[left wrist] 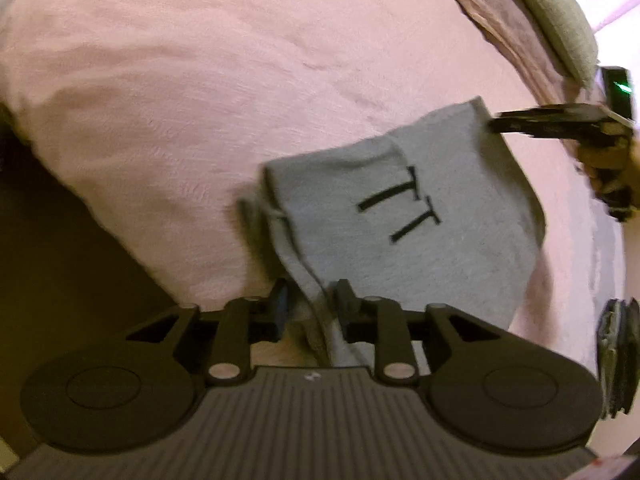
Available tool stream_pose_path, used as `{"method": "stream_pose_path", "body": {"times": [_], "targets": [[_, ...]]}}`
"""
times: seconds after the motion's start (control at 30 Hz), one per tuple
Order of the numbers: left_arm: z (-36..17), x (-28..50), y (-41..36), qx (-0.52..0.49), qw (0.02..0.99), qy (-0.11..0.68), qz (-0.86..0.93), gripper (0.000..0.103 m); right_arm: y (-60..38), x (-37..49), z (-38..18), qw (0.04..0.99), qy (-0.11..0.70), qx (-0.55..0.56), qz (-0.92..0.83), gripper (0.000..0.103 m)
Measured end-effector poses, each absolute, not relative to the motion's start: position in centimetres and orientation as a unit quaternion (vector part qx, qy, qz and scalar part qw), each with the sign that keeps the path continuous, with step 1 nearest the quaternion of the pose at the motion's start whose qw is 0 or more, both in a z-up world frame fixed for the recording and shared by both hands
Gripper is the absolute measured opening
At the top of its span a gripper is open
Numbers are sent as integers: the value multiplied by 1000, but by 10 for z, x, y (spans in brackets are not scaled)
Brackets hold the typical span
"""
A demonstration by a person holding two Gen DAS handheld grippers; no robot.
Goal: Organize objects
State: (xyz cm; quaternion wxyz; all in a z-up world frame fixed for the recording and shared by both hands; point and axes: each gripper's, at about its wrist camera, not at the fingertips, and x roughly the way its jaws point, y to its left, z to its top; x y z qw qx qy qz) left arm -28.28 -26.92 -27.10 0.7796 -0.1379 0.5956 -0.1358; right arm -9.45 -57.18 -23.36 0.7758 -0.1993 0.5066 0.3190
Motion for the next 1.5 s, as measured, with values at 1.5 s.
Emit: {"method": "stream_pose_path", "body": {"times": [1.5], "targets": [[-175,-372,-339,51,837,529,-131,23,-696,-330,-200,810,523,62,257,41]]}}
